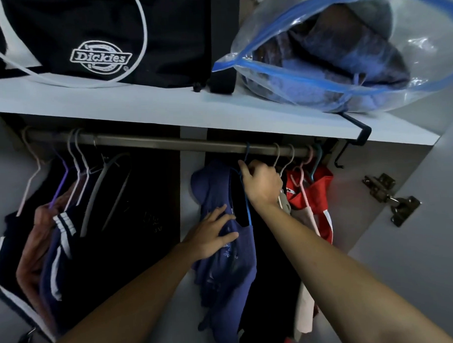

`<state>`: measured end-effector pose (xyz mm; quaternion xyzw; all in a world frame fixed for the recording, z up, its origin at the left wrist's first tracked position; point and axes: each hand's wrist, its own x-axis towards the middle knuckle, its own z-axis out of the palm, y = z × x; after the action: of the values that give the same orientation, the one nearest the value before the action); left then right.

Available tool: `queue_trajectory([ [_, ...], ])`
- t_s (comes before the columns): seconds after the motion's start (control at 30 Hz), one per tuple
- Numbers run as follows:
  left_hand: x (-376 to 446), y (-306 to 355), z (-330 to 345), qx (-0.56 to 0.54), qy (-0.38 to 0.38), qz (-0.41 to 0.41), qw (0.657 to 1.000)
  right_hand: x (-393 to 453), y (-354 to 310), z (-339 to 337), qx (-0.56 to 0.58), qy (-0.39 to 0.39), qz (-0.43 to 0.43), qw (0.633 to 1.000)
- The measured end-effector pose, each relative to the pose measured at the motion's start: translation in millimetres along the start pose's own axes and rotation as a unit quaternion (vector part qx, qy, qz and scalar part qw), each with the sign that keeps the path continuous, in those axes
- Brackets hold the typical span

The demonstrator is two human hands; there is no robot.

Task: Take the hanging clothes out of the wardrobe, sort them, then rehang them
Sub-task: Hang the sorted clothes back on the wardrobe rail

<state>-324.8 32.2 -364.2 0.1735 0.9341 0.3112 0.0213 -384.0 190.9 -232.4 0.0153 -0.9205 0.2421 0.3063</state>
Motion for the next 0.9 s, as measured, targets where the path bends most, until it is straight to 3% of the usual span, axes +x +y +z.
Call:
queue_trajectory([
  [0.3, 36, 35, 17, 0.016, -0.031, -0.015, 0.999, 15, 41, -25, -0.078, 0.002, 0.03, 0.996],
  [0.47, 39, 50, 15, 0.031, -0.046, -0.033, 0.998, 4, 48, -47, -0.1, -0.047, 0.02, 0.994],
  [0.7, -43, 69, -41, 0.153, 0.038, -0.035, 0.987, -62, 55, -101, -0.139, -0.102, -0.009, 0.985],
  [0.9, -136, 111, -64, 0.202, 0.105, 0.064, 0.972, -175, 28, -188, -0.134, -0.114, 0.02, 0.984],
])
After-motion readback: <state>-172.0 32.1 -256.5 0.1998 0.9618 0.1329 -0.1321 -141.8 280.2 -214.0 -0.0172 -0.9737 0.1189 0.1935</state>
